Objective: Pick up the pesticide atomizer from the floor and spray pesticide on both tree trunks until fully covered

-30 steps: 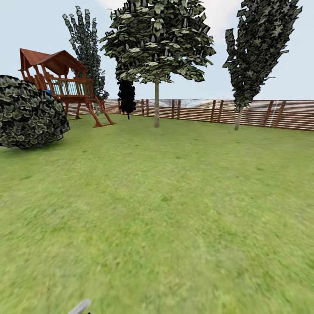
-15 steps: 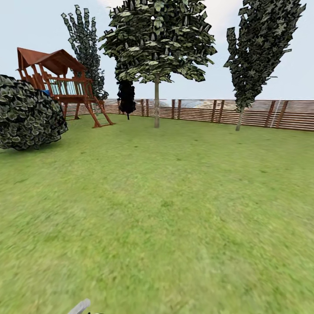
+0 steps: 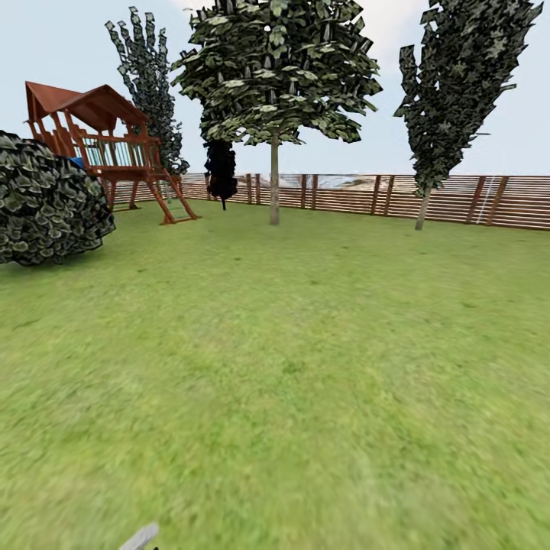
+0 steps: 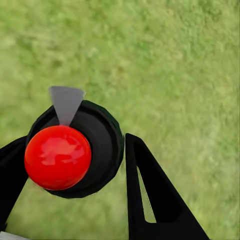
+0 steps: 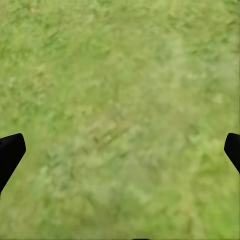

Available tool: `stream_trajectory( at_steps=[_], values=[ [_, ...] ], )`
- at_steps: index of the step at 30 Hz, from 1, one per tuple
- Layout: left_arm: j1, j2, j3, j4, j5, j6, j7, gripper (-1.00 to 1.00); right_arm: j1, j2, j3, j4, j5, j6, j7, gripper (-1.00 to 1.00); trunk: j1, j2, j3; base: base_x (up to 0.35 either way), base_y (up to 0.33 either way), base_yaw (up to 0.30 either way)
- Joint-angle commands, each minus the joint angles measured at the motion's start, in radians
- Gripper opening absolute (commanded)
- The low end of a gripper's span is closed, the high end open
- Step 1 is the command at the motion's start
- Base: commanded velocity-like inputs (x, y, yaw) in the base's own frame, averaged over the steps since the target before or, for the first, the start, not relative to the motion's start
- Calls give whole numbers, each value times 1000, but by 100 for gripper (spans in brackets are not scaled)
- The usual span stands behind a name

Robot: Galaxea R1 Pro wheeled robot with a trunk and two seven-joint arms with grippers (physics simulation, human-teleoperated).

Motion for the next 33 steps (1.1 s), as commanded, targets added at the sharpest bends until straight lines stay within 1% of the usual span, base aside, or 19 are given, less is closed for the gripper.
stream_trajectory(
  at_steps=[1,33],
  values=[
    [-1,2,-8,0,10,-8,2,-100,-1,0,-3,1,-10,-1,10,100,1,-2,-2,335,0,0],
    [-1,2,-9,0,10,-8,2,-100,-1,0,-3,1,-11,-1,9,100,1,-2,-2,335,0,0]
  ],
)
